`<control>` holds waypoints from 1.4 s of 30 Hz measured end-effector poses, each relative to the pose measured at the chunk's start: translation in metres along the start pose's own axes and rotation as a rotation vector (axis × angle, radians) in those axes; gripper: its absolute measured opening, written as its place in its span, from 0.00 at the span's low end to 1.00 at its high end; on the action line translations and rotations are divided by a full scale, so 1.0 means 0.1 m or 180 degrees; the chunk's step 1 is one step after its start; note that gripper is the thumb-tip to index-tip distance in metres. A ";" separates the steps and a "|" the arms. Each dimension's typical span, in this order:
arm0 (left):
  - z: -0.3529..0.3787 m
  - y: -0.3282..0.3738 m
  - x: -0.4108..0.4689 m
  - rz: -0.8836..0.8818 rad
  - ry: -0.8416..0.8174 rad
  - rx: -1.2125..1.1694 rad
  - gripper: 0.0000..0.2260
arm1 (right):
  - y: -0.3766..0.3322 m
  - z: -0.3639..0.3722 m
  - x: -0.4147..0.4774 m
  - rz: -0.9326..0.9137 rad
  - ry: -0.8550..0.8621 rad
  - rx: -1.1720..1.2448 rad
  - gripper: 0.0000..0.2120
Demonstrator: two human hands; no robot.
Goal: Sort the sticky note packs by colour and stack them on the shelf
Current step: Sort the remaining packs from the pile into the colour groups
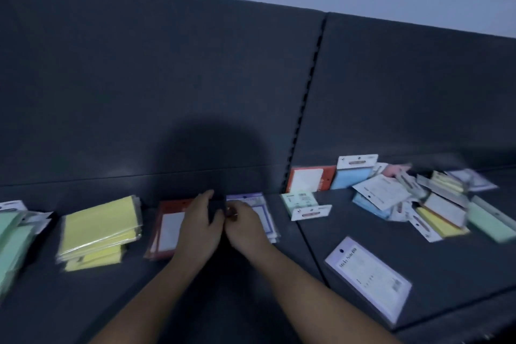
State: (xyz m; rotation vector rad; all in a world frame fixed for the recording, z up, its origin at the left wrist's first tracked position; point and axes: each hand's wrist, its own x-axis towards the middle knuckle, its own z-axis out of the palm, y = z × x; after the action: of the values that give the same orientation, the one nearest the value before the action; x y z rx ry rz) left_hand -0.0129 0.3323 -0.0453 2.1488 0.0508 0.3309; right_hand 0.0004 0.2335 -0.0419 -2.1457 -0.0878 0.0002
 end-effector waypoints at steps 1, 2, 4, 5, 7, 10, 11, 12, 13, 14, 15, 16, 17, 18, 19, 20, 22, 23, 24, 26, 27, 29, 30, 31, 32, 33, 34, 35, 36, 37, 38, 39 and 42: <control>0.08 0.06 -0.01 0.0136 -0.0040 -0.0014 0.20 | 0.05 -0.11 -0.02 0.0006 0.0119 0.0029 0.13; 0.17 0.13 -0.04 0.0261 -0.0102 -0.0044 0.18 | 0.12 -0.24 -0.05 0.0018 0.0249 0.0001 0.15; 0.37 0.28 -0.10 0.0507 -0.0326 -0.0130 0.15 | 0.28 -0.49 -0.14 0.0047 0.0452 -0.0165 0.17; 0.49 0.34 -0.15 0.0628 -0.0467 -0.0136 0.14 | 0.37 -0.62 -0.19 0.0043 0.0513 -0.0244 0.16; 0.71 0.48 -0.23 0.0866 -0.0727 0.0000 0.12 | 0.55 -0.86 -0.33 0.0007 0.0679 -0.0402 0.14; 1.07 0.69 -0.39 0.1110 -0.1011 0.0266 0.10 | 0.87 -1.22 -0.58 0.0093 0.0883 -0.0638 0.13; 1.20 0.76 -0.46 0.1140 -0.1097 0.0408 0.09 | 0.98 -1.35 -0.66 0.0131 0.0912 -0.0702 0.13; 1.34 0.83 -0.52 0.1160 -0.1208 0.0622 0.08 | 1.08 -1.48 -0.74 0.0176 0.0934 -0.0769 0.13; 1.48 0.89 -0.59 0.1184 -0.1347 0.0887 0.09 | 1.19 -1.60 -0.82 0.0215 0.0952 -0.0830 0.14; 1.62 0.94 -0.66 0.1203 -0.1503 0.1148 0.12 | 1.28 -1.73 -0.90 0.0242 0.0959 -0.0883 0.14; 1.77 0.97 -0.73 0.1190 -0.1659 0.1353 0.16 | 1.38 -1.85 -0.98 0.0260 0.0956 -0.0935 0.14; 1.91 1.00 -0.80 0.1142 -0.1788 0.1506 0.20 | 1.47 -1.97 -1.05 0.0275 0.0941 -0.0981 0.14; 2.04 1.03 -0.86 0.1076 -0.1879 0.1636 0.25 | 1.56 -2.09 -1.12 0.0287 0.0916 -0.1010 0.14; 2.15 1.07 -0.92 0.1018 -0.1937 0.1763 0.30 | 1.65 -2.21 -1.18 0.0297 0.0884 -0.1024 0.14; 2.26 1.11 -0.96 0.0980 -0.1950 0.1873 0.32 | 1.73 -2.33 -1.24 0.0304 0.0847 -0.1035 0.14; 2.36 1.16 -1.00 0.0953 -0.1913 0.1959 0.33 | 1.81 -2.44 -1.30 0.0304 0.0813 -0.1046 0.13; 2.53 1.28 -1.06 0.0885 -0.1773 0.2027 0.33 | 1.96 -2.67 -1.41 0.0301 0.0773 -0.1063 0.13; 2.61 1.34 -1.09 0.0857 -0.1688 0.2013 0.33 | 2.03 -2.78 -1.45 0.0297 0.0768 -0.1065 0.13; 2.68 1.40 -1.11 0.0839 -0.1598 0.1989 0.32 | 2.10 -2.88 -1.49 0.0289 0.0767 -0.1064 0.14; 2.80 1.52 -1.16 0.0775 -0.1444 0.1959 0.32 | 2.24 -3.08 -1.56 0.0257 0.0744 -0.1071 0.14; 2.84 1.57 -1.19 0.0714 -0.1390 0.1954 0.31 | 2.31 -3.16 -1.59 0.0230 0.0723 -0.1069 0.13; 2.90 1.65 -1.24 0.0578 -0.1310 0.1962 0.30 | 2.39 -3.28 -1.63 0.0180 0.0665 -0.1000 0.12; 2.91 1.69 -1.26 0.0522 -0.1276 0.1978 0.30 | 2.43 -3.33 -1.64 0.0153 0.0632 -0.0956 0.12; 2.91 1.72 -1.28 0.0475 -0.1248 0.2004 0.29 | 2.45 -3.37 -1.64 0.0126 0.0598 -0.0927 0.12; 2.91 1.75 -1.30 0.0436 -0.1225 0.2033 0.29 | 2.47 -3.40 -1.63 0.0109 0.0560 -0.0903 0.11; 2.90 1.77 -1.32 0.0403 -0.1207 0.2055 0.28 | 2.48 -3.41 -1.61 0.0107 0.0520 -0.0861 0.11; 2.88 1.78 -1.34 0.0371 -0.1193 0.2063 0.28 | 2.49 -3.42 -1.59 0.0123 0.0485 -0.0790 0.11; 2.86 1.79 -1.35 0.0340 -0.1171 0.2059 0.27 | 2.49 -3.41 -1.57 0.0161 0.0457 -0.0688 0.11; 2.83 1.78 -1.35 0.0313 -0.1136 0.2044 0.27 | 2.49 -3.39 -1.54 0.0222 0.0438 -0.0565 0.11; 2.79 1.78 -1.35 0.0294 -0.1093 0.2022 0.26 | 2.48 -3.37 -1.50 0.0300 0.0429 -0.0424 0.11; 2.76 1.77 -1.33 0.0280 -0.1047 0.2002 0.26 | 2.46 -3.34 -1.46 0.0387 0.0426 -0.0263 0.12; 2.74 1.77 -1.31 0.0271 -0.1008 0.1982 0.25 | 2.45 -3.32 -1.41 0.0484 0.0430 -0.0077 0.12; 2.71 1.76 -1.20 0.0250 -0.0979 0.1907 0.25 | 2.40 -3.27 -1.26 0.0816 0.0497 0.0449 0.15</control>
State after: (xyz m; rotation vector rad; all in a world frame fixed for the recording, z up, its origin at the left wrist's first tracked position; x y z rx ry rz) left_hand -0.0755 -0.0057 -0.0707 2.7781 -0.1264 0.0195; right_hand -0.0985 -0.1784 -0.0690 -1.9950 0.2708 -0.0115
